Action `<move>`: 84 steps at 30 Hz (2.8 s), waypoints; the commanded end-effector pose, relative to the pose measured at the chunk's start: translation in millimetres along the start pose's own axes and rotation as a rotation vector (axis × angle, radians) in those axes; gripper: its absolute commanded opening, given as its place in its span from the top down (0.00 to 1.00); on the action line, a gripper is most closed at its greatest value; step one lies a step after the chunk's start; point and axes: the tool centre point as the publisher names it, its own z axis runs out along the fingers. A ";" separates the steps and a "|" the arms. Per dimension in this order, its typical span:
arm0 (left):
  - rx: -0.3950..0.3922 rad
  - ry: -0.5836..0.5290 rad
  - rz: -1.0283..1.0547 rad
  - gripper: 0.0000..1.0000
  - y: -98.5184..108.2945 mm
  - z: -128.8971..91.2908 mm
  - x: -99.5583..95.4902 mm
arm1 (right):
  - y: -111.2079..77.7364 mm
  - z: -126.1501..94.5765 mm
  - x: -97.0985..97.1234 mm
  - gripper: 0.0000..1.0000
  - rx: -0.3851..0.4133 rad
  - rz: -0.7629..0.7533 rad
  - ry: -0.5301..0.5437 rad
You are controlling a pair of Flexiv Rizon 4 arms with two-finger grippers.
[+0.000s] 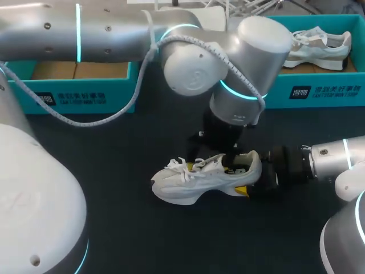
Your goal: Take the shoe out of the shoebox, open the shoe tongue, remove and reinsert the insole, then place the shoe into the shoebox
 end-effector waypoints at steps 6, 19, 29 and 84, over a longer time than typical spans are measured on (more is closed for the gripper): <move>-0.003 0.117 -0.200 1.00 11.8 -7.5 -25.1 | -2.9 7.1 1.5 1.00 0.003 0.000 -0.002; -0.014 0.240 -0.274 1.00 30.5 -17.1 -56.5 | -2.9 7.1 1.5 1.00 0.003 0.000 -0.002; -0.079 0.227 -0.431 1.00 20.4 11.7 -93.7 | -2.9 7.1 1.5 1.00 0.003 0.000 -0.002; 0.101 0.162 1.047 0.00 64.3 -116.9 -102.4 | -2.9 7.1 1.5 1.00 0.003 0.000 -0.002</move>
